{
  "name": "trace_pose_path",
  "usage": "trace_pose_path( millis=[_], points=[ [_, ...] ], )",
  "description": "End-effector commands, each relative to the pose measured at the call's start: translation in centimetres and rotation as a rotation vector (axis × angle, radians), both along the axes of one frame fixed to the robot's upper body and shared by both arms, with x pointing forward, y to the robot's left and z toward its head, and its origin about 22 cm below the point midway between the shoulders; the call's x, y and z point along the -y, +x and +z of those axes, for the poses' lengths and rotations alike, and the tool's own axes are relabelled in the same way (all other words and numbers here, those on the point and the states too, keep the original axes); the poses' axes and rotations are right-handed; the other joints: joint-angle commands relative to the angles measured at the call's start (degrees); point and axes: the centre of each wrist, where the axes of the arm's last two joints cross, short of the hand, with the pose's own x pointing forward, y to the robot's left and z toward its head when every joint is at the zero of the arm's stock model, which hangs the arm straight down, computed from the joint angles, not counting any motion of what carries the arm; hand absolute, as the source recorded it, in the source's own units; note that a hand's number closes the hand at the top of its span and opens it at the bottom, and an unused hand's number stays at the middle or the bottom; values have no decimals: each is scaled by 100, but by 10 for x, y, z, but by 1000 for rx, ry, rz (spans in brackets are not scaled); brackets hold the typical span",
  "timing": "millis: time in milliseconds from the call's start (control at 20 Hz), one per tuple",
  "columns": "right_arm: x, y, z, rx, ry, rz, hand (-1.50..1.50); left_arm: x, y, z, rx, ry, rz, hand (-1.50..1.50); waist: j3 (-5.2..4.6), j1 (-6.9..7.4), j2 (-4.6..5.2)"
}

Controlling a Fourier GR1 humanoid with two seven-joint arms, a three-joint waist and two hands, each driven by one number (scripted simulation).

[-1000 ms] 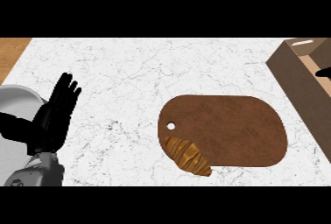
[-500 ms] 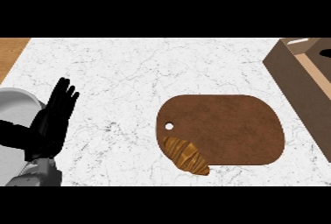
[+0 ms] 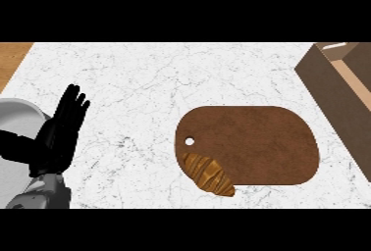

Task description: Pick the lemon from the cutting board and place it in the cardboard box

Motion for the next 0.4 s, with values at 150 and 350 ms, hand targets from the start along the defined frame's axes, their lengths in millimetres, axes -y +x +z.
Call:
trace_pose_path(
  millis=[150,350],
  points=[
    [29,-32,-30,47,31,-24,-150,8,-5,-12,-7,6,4,0,0,17,3],
    [58,-61,-27,52,36,-35,-150,1,7,-7,-4,9,-3,0,0,6,5]
  ],
)
